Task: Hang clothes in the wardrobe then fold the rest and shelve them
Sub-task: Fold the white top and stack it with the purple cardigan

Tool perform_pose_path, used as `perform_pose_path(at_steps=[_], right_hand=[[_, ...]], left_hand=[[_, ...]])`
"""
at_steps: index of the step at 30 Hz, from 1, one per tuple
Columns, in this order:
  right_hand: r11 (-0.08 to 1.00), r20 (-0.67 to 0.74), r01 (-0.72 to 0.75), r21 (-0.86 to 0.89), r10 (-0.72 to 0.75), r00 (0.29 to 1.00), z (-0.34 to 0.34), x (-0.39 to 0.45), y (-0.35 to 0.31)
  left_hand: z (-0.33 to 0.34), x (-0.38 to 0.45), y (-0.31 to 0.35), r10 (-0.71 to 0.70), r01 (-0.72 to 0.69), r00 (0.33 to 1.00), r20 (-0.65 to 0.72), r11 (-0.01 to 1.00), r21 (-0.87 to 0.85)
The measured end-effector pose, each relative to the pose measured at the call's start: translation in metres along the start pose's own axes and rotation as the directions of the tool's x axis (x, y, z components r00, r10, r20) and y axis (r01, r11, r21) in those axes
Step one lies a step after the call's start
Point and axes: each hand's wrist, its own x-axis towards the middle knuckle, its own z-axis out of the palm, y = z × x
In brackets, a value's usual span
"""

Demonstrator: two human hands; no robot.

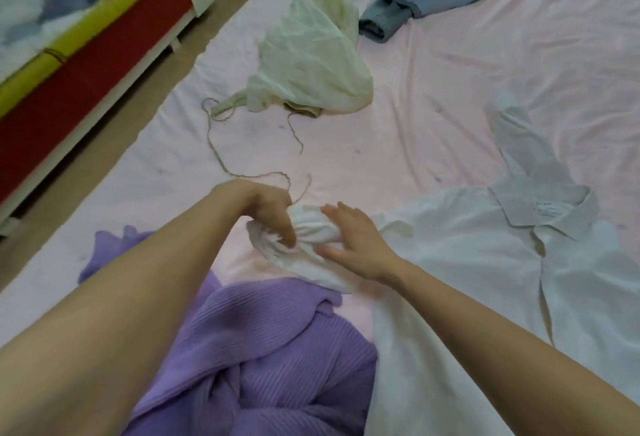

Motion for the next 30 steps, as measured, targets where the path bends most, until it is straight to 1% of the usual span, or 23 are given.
perform_pose_path(at_steps=[1, 2, 3, 4, 5, 6, 7, 9, 12, 13, 14, 15, 16, 17, 18, 19, 20, 22, 23, 24, 26, 28, 30], right_hand=[[1.000, -0.007, 0.012, -0.028, -0.013, 1.000, 0.005, 0.004, -0.002], [1.000, -0.066, -0.005, -0.023, 0.003, 0.998, 0.014, 0.014, -0.010], [0.997, -0.150, -0.071, 0.014, 0.072, 0.986, 0.014, 0.020, -0.011], [0.988, -0.209, -0.147, 0.041, 0.152, 0.966, 0.016, 0.028, -0.013], [0.974, -0.223, -0.225, 0.010, 0.222, 0.949, 0.018, 0.035, -0.016], [0.955, -0.212, -0.292, -0.047, 0.277, 0.937, 0.021, 0.041, -0.017], [0.934, -0.177, -0.342, -0.098, 0.322, 0.930, 0.025, 0.045, -0.018], [0.929, -0.144, -0.358, -0.099, 0.342, 0.928, 0.032, 0.044, -0.024], [0.987, -0.296, -0.154, 0.046, 0.161, 0.942, 0.046, 0.028, -0.055], [0.994, -0.333, -0.079, 0.082, 0.102, 0.938, 0.053, 0.021, -0.070], [0.995, -0.344, -0.020, 0.100, 0.054, 0.937, 0.060, 0.015, -0.084], [0.995, -0.329, 0.015, 0.104, 0.020, 0.944, 0.070, 0.008, -0.097], [0.994, -0.307, 0.024, 0.106, 0.009, 0.952, 0.078, 0.003, -0.103], [0.993, -0.279, 0.029, 0.115, 0.005, 0.960, 0.088, -0.002, -0.112], [0.990, -0.259, 0.017, 0.140, 0.021, 0.966, 0.097, -0.004, -0.116], [0.984, -0.240, -0.012, 0.176, 0.055, 0.969, 0.105, -0.006, -0.122], [0.971, -0.223, -0.069, 0.228, 0.121, 0.967, 0.110, -0.006, -0.123], [0.885, -0.122, -0.251, 0.393, 0.320, 0.939, 0.119, -0.002, -0.134], [0.818, -0.040, -0.344, 0.460, 0.407, 0.913, 0.122, 0.003, -0.142], [0.767, 0.018, -0.406, 0.497, 0.459, 0.888, 0.123, 0.008, -0.145], [0.737, 0.049, -0.417, 0.532, 0.465, 0.884, 0.126, 0.020, -0.155], [0.683, 0.015, -0.374, 0.628, 0.470, 0.883, 0.122, 0.032, -0.167], [0.573, 0.004, -0.308, 0.759, 0.470, 0.883, 0.115, 0.044, -0.184]], left_hand=[[0.004, -0.001, -0.009, 0.075, -0.078, 0.997, -0.022, 0.978, -0.193], [0.010, -0.006, -0.025, 0.126, -0.140, 0.990, -0.060, 0.876, -0.461], [0.014, -0.010, -0.030, 0.171, -0.183, 0.981, -0.091, 0.659, -0.730], [0.019, -0.012, -0.042, 0.203, -0.186, 0.972, -0.119, 0.355, -0.916], [0.024, -0.016, -0.053, 0.247, -0.165, 0.958, -0.145, 0.059, -0.985], [0.030, -0.020, -0.062, 0.263, -0.136, 0.950, -0.170, -0.145, -0.980], [0.036, -0.024, -0.071, 0.253, -0.109, 0.951, -0.176, -0.259, -0.960], [0.048, -0.029, -0.083, 0.206, -0.054, 0.972, -0.117, -0.288, -0.956], [0.067, -0.024, -0.113, 0.047, -0.025, 0.998, -0.037, -0.221, -0.975], [0.075, -0.023, -0.125, -0.072, -0.040, 0.997, -0.031, -0.130, -0.991], [0.084, -0.022, -0.134, -0.206, -0.055, 0.977, -0.062, 0.040, -0.998], [0.096, -0.024, -0.143, -0.333, -0.059, 0.931, -0.152, 0.272, -0.961], [0.108, -0.024, -0.147, -0.433, -0.057, 0.849, -0.303, 0.494, -0.867], [0.121, -0.029, -0.151, -0.515, -0.038, 0.751, -0.413, 0.591, -0.806], [0.133, -0.034, -0.153, -0.588, -0.028, 0.665, -0.460, 0.596, -0.802], [0.147, -0.037, -0.160, -0.654, -0.014, 0.631, -0.418, 0.529, -0.848], [0.156, -0.040, -0.158, -0.687, 0.000, 0.636, -0.351, 0.455, -0.890], [0.174, -0.040, -0.165, -0.675, -0.001, 0.716, -0.179, 0.255, -0.967], [0.179, -0.042, -0.167, -0.656, -0.041, 0.739, -0.152, 0.181, -0.983], [0.182, -0.041, -0.167, -0.648, -0.087, 0.743, -0.166, 0.152, -0.985], [0.181, -0.040, -0.171, -0.651, -0.194, 0.732, -0.200, 0.083, -0.978], [0.170, -0.046, -0.170, -0.616, -0.370, 0.763, -0.197, -0.167, -0.914], [0.153, -0.058, -0.174, -0.564, -0.453, 0.808, -0.170, -0.409, -0.792]])
